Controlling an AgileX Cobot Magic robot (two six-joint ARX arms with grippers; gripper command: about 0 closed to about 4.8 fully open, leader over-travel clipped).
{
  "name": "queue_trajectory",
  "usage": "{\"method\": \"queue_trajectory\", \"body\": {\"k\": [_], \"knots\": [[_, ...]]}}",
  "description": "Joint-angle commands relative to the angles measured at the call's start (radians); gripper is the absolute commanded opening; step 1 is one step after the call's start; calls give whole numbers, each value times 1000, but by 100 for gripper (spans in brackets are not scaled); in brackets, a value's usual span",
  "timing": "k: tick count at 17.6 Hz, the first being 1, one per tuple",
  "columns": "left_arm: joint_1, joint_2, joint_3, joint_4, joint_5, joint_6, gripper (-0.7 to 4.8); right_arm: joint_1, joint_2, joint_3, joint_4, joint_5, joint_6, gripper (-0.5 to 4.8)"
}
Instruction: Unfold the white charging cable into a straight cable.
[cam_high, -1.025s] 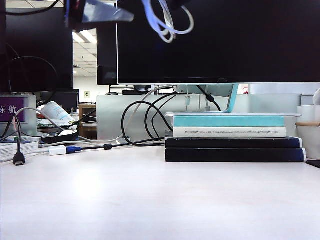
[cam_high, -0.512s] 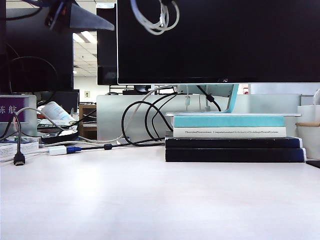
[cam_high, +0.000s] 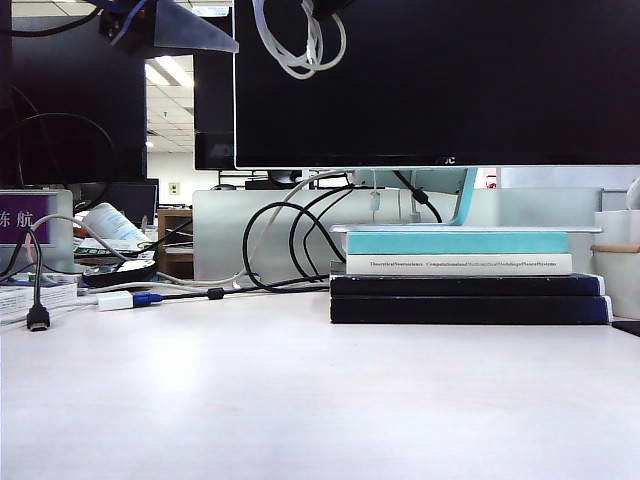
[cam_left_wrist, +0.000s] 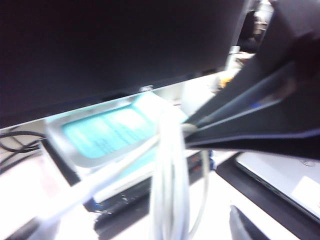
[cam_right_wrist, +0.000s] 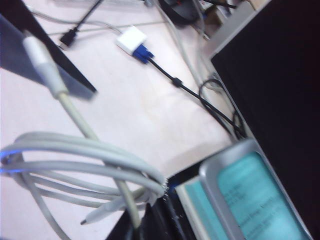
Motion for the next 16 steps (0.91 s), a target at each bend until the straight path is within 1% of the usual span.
{"method": "queue_trajectory", "body": {"k": [1, 2, 4, 6, 8, 9, 11, 12, 13, 15, 16], "knots": [[-1, -3, 5, 23, -13, 5, 479, 3, -5, 5, 19, 5, 7, -1], [-1, -2, 5, 31, -6, 5, 443, 3, -5, 5, 19, 5, 7, -1], [-2, -1, 5, 49, -5, 3, 397, 3, -5, 5, 27, 4, 8, -1], [-2, -1, 5, 49, 12, 4, 222, 3, -5, 5, 43, 1, 10, -1], [-2, 1, 5, 59, 21, 0, 200, 3, -5, 5, 55, -3, 26, -1], [-2, 3, 5, 60, 21, 0, 180, 4, -5, 5, 59, -3, 34, -1], [-2, 3, 5, 65, 21, 0, 171, 4, -5, 5, 54, -4, 38, -1], [-2, 3, 5, 70, 21, 0, 150, 4, -5, 5, 54, -9, 43, -1], [-2, 3, 5, 82, 23, 2, 108, 4, -5, 5, 52, -35, 62, -1], [-2, 4, 5, 89, 30, 3, 98, 4, -5, 5, 51, -36, 67, -1], [-2, 4, 5, 89, 30, 5, 68, 4, -5, 5, 48, -36, 67, -1]]}}
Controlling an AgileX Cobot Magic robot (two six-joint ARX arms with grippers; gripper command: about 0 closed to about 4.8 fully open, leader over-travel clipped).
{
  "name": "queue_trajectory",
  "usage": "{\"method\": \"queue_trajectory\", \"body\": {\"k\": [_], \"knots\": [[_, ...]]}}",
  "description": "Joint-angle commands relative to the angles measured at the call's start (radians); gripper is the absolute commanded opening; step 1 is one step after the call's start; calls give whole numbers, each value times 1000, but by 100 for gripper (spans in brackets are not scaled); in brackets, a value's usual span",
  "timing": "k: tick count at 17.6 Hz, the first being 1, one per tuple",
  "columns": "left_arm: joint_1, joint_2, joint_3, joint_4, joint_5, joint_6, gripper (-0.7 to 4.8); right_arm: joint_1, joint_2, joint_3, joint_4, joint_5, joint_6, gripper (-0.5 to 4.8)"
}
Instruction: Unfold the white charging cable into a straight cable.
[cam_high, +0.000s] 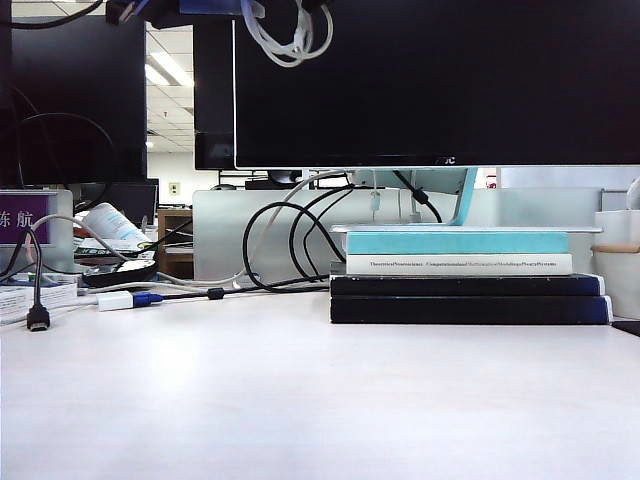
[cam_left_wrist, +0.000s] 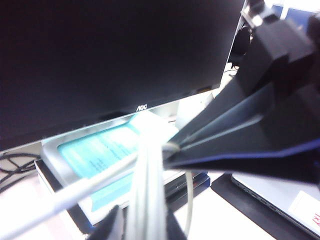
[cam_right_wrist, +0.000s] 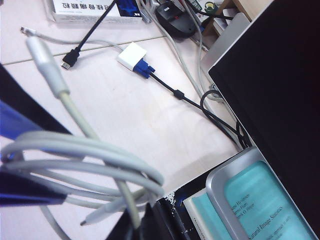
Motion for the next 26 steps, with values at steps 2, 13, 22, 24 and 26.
{"method": "queue_trajectory", "body": {"k": [2, 13, 22, 24, 26], "knots": [[-1, -1, 5, 16, 11, 20, 46, 1, -5, 5, -5, -6, 8, -1], [0, 0, 5, 29, -69, 98, 12, -3, -18, 5, -112, 38, 24, -1], [38, 0, 5, 39, -122, 113, 12, -3, -52, 5, -198, 109, 22, -1], [56, 0, 5, 39, -119, 112, 13, -3, -72, 5, -196, 152, 23, -1], [68, -1, 5, 20, -99, 113, 13, -3, -80, 5, -184, 173, 22, -1]]}}
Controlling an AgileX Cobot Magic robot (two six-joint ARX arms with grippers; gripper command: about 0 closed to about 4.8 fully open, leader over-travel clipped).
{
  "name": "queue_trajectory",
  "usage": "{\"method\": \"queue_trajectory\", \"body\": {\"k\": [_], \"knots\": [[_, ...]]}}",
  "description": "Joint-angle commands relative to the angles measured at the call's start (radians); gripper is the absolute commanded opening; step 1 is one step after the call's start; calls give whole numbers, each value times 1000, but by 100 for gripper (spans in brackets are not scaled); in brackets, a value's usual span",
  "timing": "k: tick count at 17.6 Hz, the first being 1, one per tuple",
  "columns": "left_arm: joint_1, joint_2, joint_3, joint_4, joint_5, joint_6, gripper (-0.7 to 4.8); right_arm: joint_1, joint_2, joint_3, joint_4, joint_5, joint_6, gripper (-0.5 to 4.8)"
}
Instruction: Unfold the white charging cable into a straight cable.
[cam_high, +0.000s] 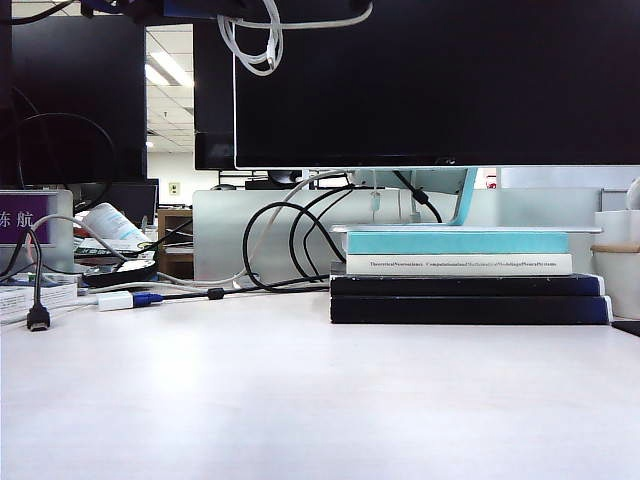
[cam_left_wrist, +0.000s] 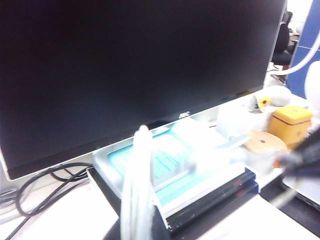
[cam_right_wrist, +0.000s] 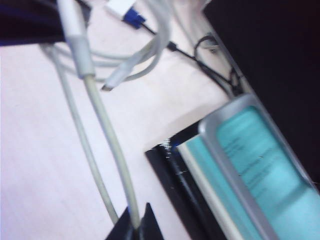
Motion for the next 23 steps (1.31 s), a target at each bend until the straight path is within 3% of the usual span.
{"method": "queue_trajectory", "body": {"k": [1, 3, 4, 5, 6, 7, 12, 15, 18, 20, 23], "knots": [[18, -3, 5, -29, 1, 7, 13, -4, -23, 5, 8, 67, -3, -1], [18, -2, 5, -69, 1, 9, 32, -4, -30, 5, 35, 68, -3, -1], [18, -2, 5, -69, 1, 8, 69, -4, -30, 5, 41, 68, -3, -1], [18, -3, 5, -60, -8, 8, 279, -4, -30, 5, 43, 68, -3, -1], [18, -3, 5, -52, -8, 8, 449, -4, -30, 5, 43, 68, -3, -1], [18, -3, 5, -46, -6, 8, 479, -4, -30, 5, 42, 64, -3, -1], [17, -3, 5, -60, 47, 8, 479, -4, -31, 5, 64, 64, -3, -1], [18, -37, 5, -141, 45, 38, 479, 0, -34, 5, 154, 59, -3, -1], [18, -164, 5, -204, 2, 95, 479, 1, -34, 5, 253, 0, -2, -1], [29, -285, 5, -259, -90, 122, 479, 2, -34, 5, 344, -57, 9, -1], [62, -348, 2, -331, -89, 124, 479, 35, -36, 6, 394, -97, 31, -1]]}}
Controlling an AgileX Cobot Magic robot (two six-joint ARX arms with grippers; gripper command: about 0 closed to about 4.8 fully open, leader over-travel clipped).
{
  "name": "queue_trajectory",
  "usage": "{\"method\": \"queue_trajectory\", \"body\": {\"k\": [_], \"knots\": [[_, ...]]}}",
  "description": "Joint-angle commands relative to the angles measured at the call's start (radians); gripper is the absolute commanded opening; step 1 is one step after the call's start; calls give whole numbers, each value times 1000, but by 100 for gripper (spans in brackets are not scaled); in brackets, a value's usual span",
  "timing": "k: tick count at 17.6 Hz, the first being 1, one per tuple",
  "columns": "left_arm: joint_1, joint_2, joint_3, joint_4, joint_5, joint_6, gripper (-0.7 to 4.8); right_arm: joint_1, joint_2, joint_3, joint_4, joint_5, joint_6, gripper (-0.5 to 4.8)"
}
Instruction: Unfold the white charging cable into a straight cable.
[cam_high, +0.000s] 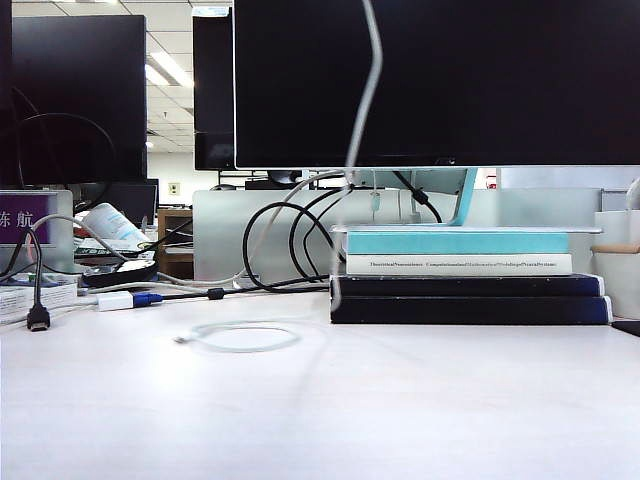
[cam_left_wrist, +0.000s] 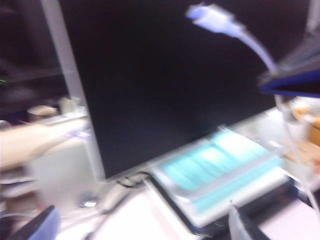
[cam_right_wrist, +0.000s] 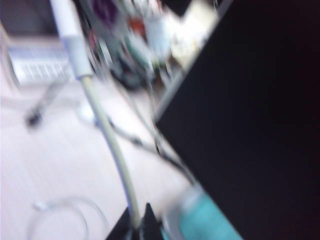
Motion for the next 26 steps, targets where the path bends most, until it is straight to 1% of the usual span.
{"method": "queue_trajectory", "body": {"k": [1, 3, 4, 6, 9, 10, 11, 13, 14, 15, 17, 19, 22, 23, 26], "knots": [[28, -25, 1, -101, -7, 6, 479, 43, -16, 8, 47, -28, 18, -1], [29, -20, -1, -123, -3, 5, 479, 74, -41, 16, 50, -37, 19, -1], [29, -20, -2, -129, -4, 3, 479, 86, -58, 43, 42, -55, 22, -1], [29, -20, -2, -128, -3, 4, 479, 98, -89, 80, 40, -53, 30, -1], [29, -20, -2, -128, 2, 3, 479, 114, -143, 122, 22, -97, 56, -1], [29, -20, -2, -126, 21, 1, 479, 115, -154, 132, -7, -92, 56, -1], [29, -20, -2, -126, 44, 0, 479, 109, -179, 140, -128, 2, 45, -1], [29, -20, -2, -125, 77, -7, 479, 64, -196, 140, -274, 206, -30, -1], [29, -20, -2, -125, 85, -20, 479, 40, -196, 140, -336, 266, -38, -1], [29, -20, -2, -125, 85, -23, 479, 13, -196, 140, -395, 273, -35, -1], [29, -20, -1, -125, 93, -24, 479, -92, -194, 119, -478, 267, 3, -1], [29, -20, -1, -127, 142, -26, 479, -180, -185, 77, -570, 267, 35, -1], [29, -19, -1, -137, 253, -23, 479, -275, -184, -68, -586, 269, 45, -1], [29, -19, -1, -145, 262, -23, 479, -290, -184, -128, -585, 274, 50, -1], [29, -19, -1, -183, 261, 0, 479, -336, -183, -301, -576, 381, 58, -1]]}}
